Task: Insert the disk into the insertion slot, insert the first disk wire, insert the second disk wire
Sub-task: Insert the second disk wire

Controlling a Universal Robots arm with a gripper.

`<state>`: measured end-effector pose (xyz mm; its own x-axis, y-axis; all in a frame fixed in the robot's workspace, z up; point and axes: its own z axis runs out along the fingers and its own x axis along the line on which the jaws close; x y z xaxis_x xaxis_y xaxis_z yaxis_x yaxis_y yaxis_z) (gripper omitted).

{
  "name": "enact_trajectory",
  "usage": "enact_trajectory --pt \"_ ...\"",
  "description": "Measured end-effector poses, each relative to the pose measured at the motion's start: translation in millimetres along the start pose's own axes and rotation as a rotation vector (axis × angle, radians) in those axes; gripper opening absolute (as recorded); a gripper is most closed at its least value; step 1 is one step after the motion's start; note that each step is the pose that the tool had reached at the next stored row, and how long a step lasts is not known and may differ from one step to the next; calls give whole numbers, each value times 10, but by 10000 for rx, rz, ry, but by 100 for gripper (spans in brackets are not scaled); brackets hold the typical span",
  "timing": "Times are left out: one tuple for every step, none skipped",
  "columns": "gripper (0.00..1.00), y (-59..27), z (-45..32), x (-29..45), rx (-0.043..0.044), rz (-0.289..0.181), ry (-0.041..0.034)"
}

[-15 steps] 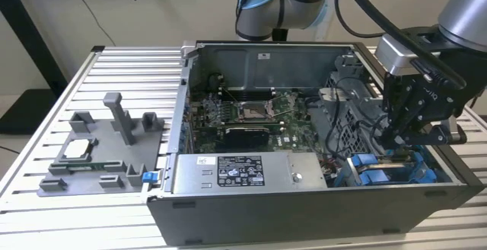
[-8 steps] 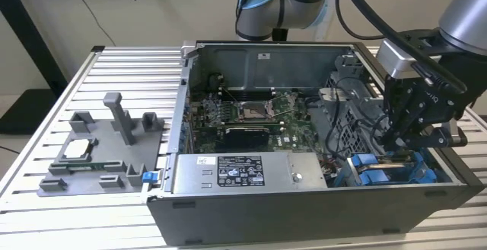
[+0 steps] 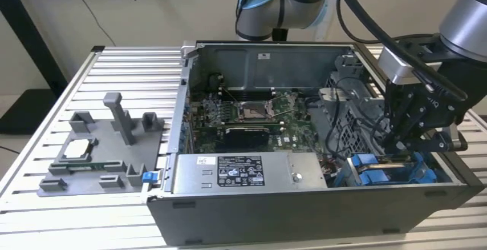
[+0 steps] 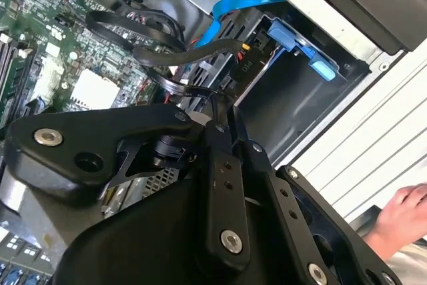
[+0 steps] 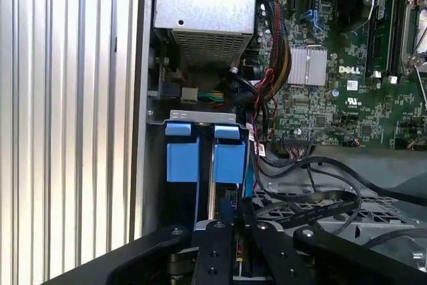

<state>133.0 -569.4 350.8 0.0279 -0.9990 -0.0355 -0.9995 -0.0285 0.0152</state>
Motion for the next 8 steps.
enact_trajectory --pt "0 -4 8 2 0 0 -1" --pt "0 -5 17 3 1 0 -1" --pt "0 -6 25 3 6 1 -1" --pt "0 -7 29 4 6 1 0" --pt "0 -9 36 4 7 0 -5" --pt "0 -10 40 4 7 1 -7" --pt "0 -11 43 5 7 2 -10" --pt "0 -13 46 5 8 1 -14"
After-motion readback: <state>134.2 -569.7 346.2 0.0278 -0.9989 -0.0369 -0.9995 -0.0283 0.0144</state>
